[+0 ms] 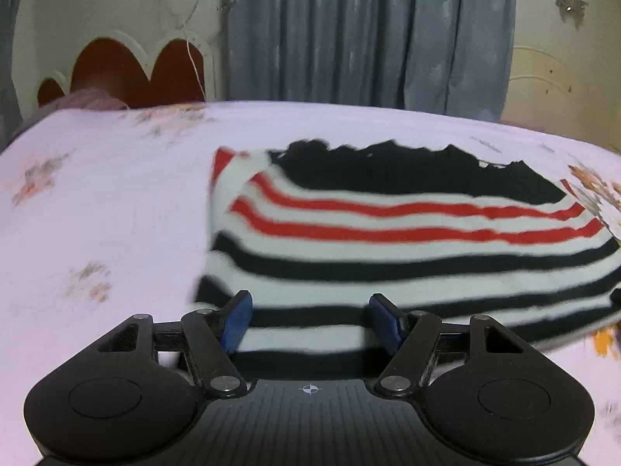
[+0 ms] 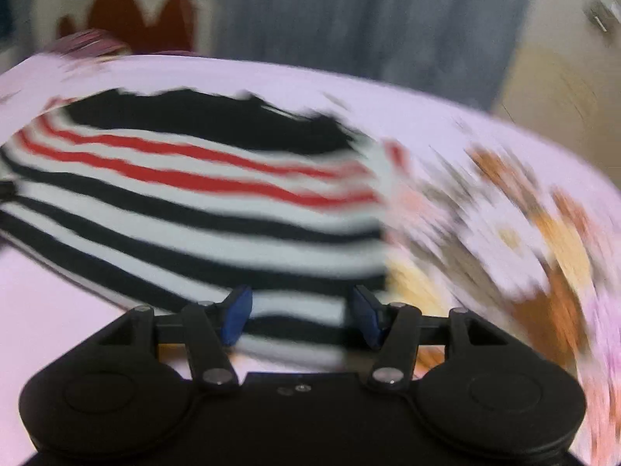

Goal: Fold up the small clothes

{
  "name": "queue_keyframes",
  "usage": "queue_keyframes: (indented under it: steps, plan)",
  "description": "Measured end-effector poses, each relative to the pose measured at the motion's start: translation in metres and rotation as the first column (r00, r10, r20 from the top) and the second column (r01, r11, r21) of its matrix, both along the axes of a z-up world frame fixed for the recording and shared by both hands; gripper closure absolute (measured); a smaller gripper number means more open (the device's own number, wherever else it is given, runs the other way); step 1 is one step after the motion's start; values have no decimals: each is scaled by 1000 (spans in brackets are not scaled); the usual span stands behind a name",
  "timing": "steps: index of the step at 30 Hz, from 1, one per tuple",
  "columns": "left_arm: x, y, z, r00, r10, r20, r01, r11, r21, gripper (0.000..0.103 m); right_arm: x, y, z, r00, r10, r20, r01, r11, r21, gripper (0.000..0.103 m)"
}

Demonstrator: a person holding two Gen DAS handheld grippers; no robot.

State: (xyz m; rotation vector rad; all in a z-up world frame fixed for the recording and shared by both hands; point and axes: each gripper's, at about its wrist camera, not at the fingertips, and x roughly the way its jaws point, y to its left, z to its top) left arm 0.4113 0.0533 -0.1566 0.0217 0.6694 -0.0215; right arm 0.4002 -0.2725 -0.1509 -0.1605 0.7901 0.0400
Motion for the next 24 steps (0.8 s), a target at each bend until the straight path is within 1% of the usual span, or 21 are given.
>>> queue_keyframes:
  steps: [1, 2, 4, 5, 6, 7, 8, 9, 10, 12, 13, 14, 15, 16, 18, 19, 20, 21, 22, 23, 24]
  plan:
    - [-2, 0, 2, 1000, 7, 1, -7, 1000, 18, 36, -1, -8, -1, 1000, -2, -6, 2, 1000, 29, 54]
    - [-4, -5, 5, 1000, 18, 2, -18, 999, 33, 36, -3, -9, 1, 1000, -7, -8, 7, 1000, 28, 55]
    - [-9, -12, 12, 999, 21, 38, -21, 1000, 11, 36, -4, 1, 8, 1000, 5, 2, -5, 1000, -4, 61]
    - [-11, -16, 13, 999, 16, 48, -17, 1000, 8, 36, -7, 5, 14, 1000, 13, 23, -13, 1000, 10, 60]
    - [-11, -20, 11, 999, 16, 29, -17, 999, 28, 36, -11, 8, 18, 999, 23, 40, -24, 999, 34, 60]
    - [-7, -24, 4, 1000, 22, -17, -21, 998, 53, 36, -12, 12, 19, 998, 37, 42, -39, 998, 44, 61]
    - [-4, -24, -3, 998, 26, -56, -23, 998, 56, 36, -11, 14, 14, 999, 42, 17, -42, 999, 28, 63]
    - [-6, -22, -4, 998, 29, -58, -27, 998, 48, 36, -7, 14, 4, 999, 23, -30, -23, 1000, -2, 63]
    - [-8, -23, 1, 998, 42, -45, -40, 998, 45, 36, -5, 10, 0, 999, 15, -36, -14, 1000, 7, 62]
    - [-15, -32, 13, 1000, 23, 8, -23, 999, 26, 36, -5, 12, 9, 999, -4, -32, 5, 1000, 22, 61]
    - [-18, -40, 19, 999, -5, 32, 5, 1000, 2, 36, -7, 19, 15, 1000, 10, -3, -10, 1000, 24, 60]
    - [-18, -51, 21, 999, -39, 33, 40, 999, -12, 36, -10, 28, 22, 999, 38, 33, -40, 998, 40, 59]
    - [-17, -65, 21, 996, -82, 25, 82, 997, -13, 36, -11, 41, 27, 995, 79, 52, -83, 995, 62, 56]
    - [-14, -76, 19, 994, -104, 13, 104, 995, -8, 36, -8, 52, 26, 993, 113, 45, -116, 991, 73, 55]
    - [-3, -94, 7, 988, -142, -68, 143, 990, 11, 36, -3, 70, 17, 990, 138, 5, -138, 988, 69, 54]
    - [3, -100, -1, 983, -140, -115, 146, 988, 46, 35, 0, 74, 8, 991, 131, -28, -129, 990, 55, 54]
    - [2, -98, 1, 986, -135, -99, 140, 989, 40, 35, 1, 73, 2, 992, 119, -50, -116, 992, 55, 54]
    - [0, -94, 7, 990, -116, -85, 119, 993, 28, 35, 0, 69, 3, 992, 114, -45, -110, 991, 73, 54]
    - [-6, -86, 14, 994, -99, -38, 100, 994, 32, 35, -5, 68, 9, 993, 112, -45, -108, 991, 75, 54]
    - [-13, -75, 19, 998, -67, 11, 67, 996, 54, 35, -10, 62, 16, 995, 100, -14, -99, 993, 70, 54]
    - [-16, -61, 20, 999, -23, 31, 21, 998, 64, 35, -14, 53, 20, 997, 71, 19, -72, 996, 58, 54]
